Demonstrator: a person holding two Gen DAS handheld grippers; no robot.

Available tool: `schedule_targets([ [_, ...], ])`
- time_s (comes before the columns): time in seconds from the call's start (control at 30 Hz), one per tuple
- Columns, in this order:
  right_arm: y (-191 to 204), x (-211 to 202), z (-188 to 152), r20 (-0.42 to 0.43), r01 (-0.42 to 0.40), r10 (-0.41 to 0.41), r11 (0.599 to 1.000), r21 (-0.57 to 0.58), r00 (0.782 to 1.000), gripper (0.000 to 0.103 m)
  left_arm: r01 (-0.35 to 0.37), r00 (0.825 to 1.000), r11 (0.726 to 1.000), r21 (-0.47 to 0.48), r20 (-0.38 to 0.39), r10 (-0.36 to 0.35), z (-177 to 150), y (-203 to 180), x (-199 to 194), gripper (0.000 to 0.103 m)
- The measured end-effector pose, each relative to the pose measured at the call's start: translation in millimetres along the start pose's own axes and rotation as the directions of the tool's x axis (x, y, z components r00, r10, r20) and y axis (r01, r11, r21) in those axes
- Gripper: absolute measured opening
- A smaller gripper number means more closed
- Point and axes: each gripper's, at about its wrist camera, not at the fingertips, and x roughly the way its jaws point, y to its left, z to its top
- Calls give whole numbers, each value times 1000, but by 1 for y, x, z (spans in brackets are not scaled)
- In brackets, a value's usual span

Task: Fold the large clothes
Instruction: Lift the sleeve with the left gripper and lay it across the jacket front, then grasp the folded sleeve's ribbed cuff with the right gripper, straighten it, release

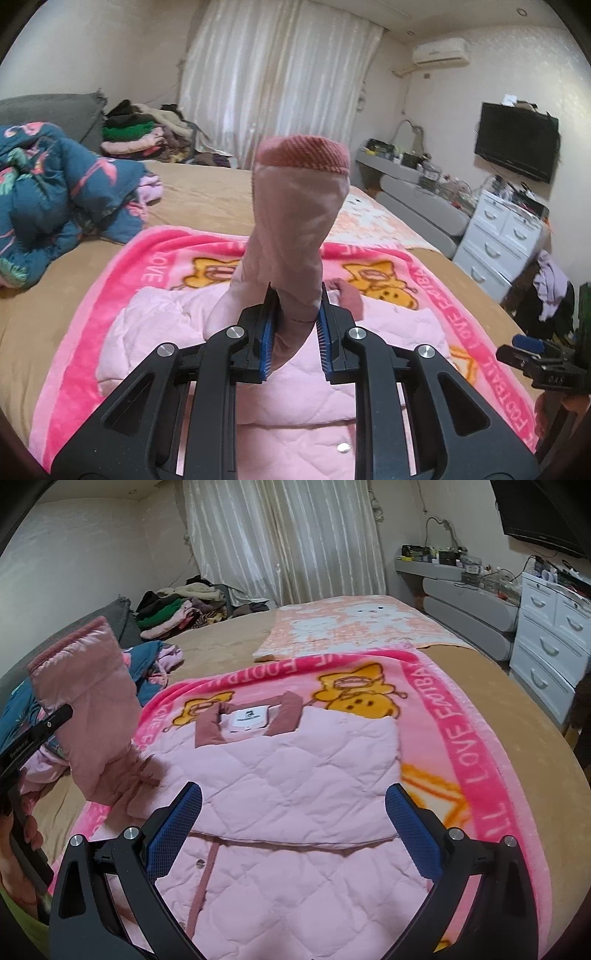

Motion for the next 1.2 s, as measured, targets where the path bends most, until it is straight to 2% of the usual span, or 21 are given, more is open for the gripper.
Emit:
schedule_targets([
  [0.2,-17,0,1,5,9,-10,1000,23,1000,99,54,998,997,50,-35,-53,-6,-35,18,12],
  [0.37,-34,2,-2,2,22,-22,998,50,1000,99,96,991,992,85,-97,-88,-21,-62,41,12],
  [0.77,-68,12,-9,-22,36,-34,992,118,999,99,110,971,980,167,-229,-70,-71,-98,85,16],
  [0.87,-68,18,-10,-35,27,-23,992,122,999,99,102,965,972,210,-257,-46,-84,-109,91,26],
  [0.9,-68,21,-10,-38,24,-20,992,120,999,99,107,962,970,218,-267,-46,-88,-112,93,35],
  [0.93,-67,23,-11,-44,21,-16,993,117,999,99,116,957,966,232,-285,-46,-94,-116,95,38],
  [1.0,-65,26,-11,-52,18,-12,993,115,999,99,120,950,957,263,-312,-33,-106,-122,100,40],
  [1.17,-63,35,-13,-82,-5,15,993,121,997,99,140,920,943,301,-391,-12,-128,-128,103,56],
  [1.2,-62,37,-13,-88,-11,22,992,126,996,99,144,917,942,304,-400,-11,-130,-128,102,66],
])
